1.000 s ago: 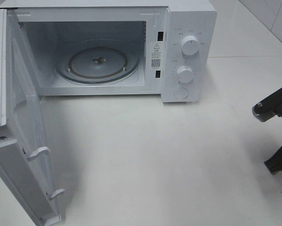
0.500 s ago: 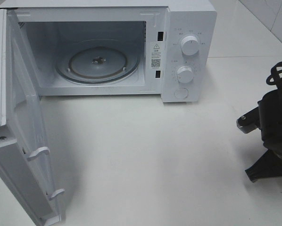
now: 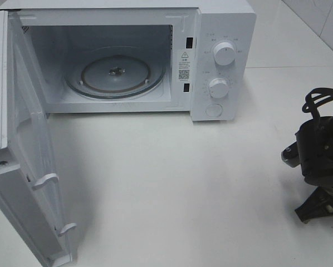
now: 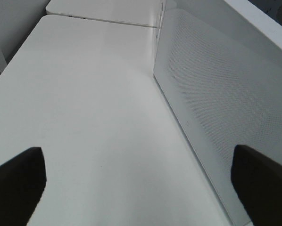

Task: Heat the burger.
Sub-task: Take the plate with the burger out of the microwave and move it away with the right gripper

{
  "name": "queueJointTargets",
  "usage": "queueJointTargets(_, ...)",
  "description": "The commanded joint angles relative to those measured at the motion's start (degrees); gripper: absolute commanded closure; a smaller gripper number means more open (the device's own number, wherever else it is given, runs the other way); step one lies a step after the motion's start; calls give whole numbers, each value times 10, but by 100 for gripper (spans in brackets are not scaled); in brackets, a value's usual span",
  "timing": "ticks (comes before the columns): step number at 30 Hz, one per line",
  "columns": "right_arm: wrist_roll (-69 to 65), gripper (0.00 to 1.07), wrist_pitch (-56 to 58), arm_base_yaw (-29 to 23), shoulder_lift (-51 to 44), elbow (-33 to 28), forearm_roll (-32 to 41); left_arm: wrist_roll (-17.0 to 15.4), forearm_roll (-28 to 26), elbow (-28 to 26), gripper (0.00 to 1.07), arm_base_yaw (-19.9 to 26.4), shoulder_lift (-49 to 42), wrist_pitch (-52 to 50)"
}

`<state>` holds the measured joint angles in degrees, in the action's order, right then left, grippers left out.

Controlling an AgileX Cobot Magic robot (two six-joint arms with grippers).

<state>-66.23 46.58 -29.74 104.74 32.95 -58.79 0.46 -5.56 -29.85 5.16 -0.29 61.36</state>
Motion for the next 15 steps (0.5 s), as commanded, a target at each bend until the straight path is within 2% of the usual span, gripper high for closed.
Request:
queueJointTargets(1, 7, 72, 15, 2, -7, -2, 1, -5, 0, 2, 7, 1, -4, 0)
queueJointTargets(2, 7, 72, 15, 2, -7, -2, 1, -5, 0, 2, 7, 1, -4, 0)
queueJointTargets(3, 10, 63, 15, 1, -18, -2, 7, -5, 0, 2, 7, 1, -4, 0)
queueJointTargets(6, 14, 55, 15, 1, -45, -2, 17, -5, 0, 2, 7, 1, -4, 0)
queueJointTargets(10, 27, 51, -3, 1, -77, -2, 48, -5, 0, 2, 7, 1, -4, 0)
queueJointTargets(12, 71, 51, -32, 1, -128, -2, 104, -5, 0, 2, 7, 1, -4, 0)
queueJointTargets(15, 105, 51, -46, 1, -152, -2, 137, -5, 0, 2, 7, 1, -4, 0)
